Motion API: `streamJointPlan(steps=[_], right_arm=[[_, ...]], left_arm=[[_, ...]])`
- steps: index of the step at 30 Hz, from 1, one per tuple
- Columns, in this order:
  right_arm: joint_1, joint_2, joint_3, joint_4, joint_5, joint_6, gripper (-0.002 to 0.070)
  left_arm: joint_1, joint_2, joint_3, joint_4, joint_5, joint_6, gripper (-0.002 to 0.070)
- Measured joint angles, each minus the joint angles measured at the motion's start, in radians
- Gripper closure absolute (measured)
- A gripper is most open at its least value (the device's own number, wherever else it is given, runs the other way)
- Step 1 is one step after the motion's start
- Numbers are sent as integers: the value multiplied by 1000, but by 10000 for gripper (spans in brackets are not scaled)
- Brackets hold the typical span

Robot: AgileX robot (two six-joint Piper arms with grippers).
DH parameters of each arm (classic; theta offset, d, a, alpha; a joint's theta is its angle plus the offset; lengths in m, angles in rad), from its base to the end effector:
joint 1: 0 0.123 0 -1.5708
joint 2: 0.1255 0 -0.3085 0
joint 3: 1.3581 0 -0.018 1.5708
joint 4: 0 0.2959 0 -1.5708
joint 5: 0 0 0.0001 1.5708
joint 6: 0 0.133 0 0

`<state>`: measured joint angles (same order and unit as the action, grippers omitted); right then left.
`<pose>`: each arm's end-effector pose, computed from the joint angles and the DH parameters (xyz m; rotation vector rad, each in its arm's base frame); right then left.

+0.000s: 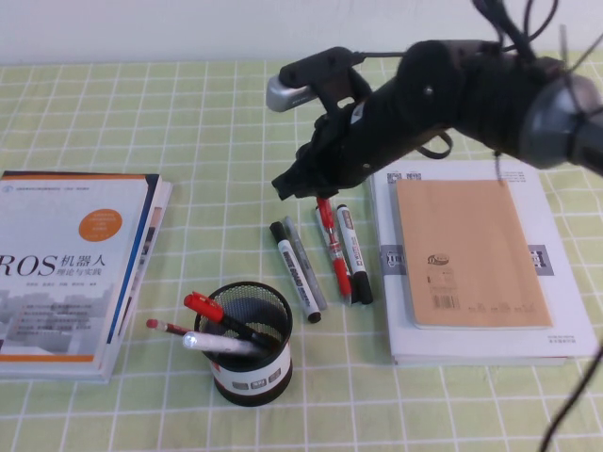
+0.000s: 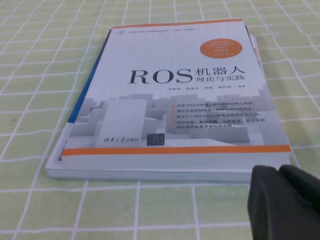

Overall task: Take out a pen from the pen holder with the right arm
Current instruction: 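Take a marker out of the pen holder and lay it on the table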

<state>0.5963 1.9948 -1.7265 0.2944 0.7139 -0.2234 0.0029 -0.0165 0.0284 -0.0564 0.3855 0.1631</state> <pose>0.4320 0.3237 0.2504 -0.8106 2.3507 0.4939 0.1137 -0.0025 0.1562 0.1160 1.8772 0.0581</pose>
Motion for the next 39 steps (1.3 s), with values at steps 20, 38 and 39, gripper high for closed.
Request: streamJointPlan(steps=[20, 38, 39], right_arm=[[-38, 357, -379, -1, 151, 73, 650], [-40, 373, -381, 0, 120, 73, 454], [-40, 373, -381, 0, 120, 73, 449]], left_arm=[[0, 0, 0, 0, 0, 0, 681], [0, 0, 0, 0, 0, 0, 681], [0, 0, 0, 0, 0, 0, 681]])
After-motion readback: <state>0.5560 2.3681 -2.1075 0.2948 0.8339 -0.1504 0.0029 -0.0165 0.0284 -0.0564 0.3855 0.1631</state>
